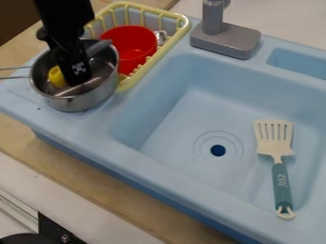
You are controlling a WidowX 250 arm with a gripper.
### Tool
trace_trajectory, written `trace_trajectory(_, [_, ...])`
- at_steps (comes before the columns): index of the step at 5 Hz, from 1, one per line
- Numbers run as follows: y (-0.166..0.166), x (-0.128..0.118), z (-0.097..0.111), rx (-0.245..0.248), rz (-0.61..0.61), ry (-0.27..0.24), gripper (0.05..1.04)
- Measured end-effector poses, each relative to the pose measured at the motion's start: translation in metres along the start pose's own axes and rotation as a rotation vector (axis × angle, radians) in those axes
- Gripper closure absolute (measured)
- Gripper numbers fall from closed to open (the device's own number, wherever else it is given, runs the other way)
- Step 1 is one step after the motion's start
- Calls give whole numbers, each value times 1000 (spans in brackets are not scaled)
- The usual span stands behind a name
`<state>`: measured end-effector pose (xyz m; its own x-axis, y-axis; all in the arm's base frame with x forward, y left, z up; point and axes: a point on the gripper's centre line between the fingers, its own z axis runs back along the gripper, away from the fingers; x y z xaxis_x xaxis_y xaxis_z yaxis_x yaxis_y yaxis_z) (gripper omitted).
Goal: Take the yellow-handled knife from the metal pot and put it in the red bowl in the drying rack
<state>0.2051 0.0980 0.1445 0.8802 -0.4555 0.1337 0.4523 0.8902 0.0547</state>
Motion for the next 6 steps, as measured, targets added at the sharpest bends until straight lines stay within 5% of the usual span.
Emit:
trace_trajectory(3, [14, 30, 56, 55, 58, -111, 759])
trace_trajectory(5, [55, 76, 44, 23, 65, -186, 759])
trace_trajectory(6, [69, 88, 30, 17, 65, -180, 759])
